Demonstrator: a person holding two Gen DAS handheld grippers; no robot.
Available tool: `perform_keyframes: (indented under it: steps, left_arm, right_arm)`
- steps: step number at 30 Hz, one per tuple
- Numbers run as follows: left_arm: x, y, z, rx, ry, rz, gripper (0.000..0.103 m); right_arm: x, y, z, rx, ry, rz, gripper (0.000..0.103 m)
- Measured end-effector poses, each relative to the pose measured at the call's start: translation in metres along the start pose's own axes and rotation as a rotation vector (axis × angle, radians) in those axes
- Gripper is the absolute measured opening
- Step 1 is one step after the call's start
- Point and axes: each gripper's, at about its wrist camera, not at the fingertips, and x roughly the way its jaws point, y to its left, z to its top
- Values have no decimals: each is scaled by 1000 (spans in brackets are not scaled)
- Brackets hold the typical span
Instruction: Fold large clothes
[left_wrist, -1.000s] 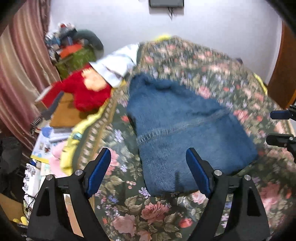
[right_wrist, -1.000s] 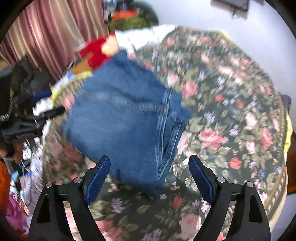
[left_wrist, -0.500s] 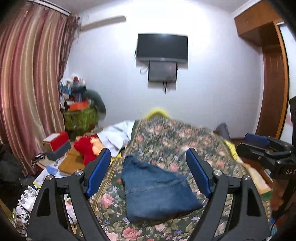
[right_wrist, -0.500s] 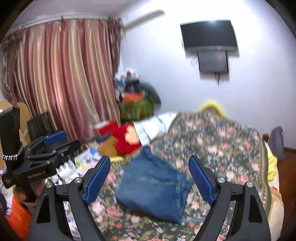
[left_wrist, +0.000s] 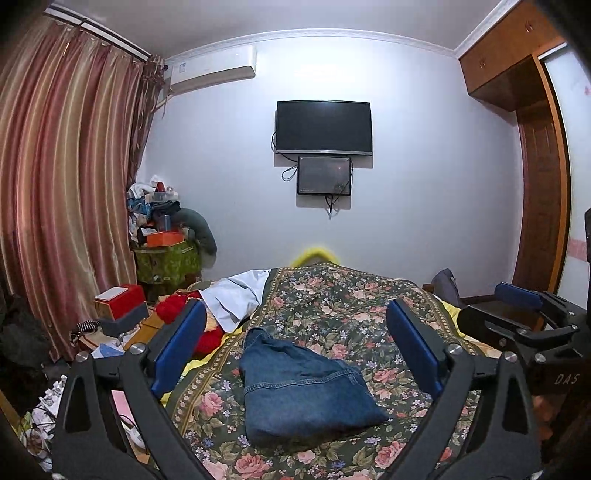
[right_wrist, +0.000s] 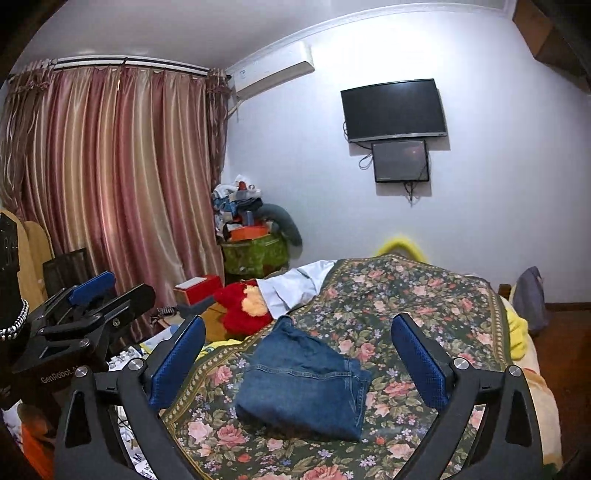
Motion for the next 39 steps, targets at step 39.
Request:
perform_keyframes:
  steps: [39]
  left_arm:
    - [5, 5, -7, -31, 20, -29, 102]
  right_arm:
    - [0, -7, -2, 1, 9, -54, 103]
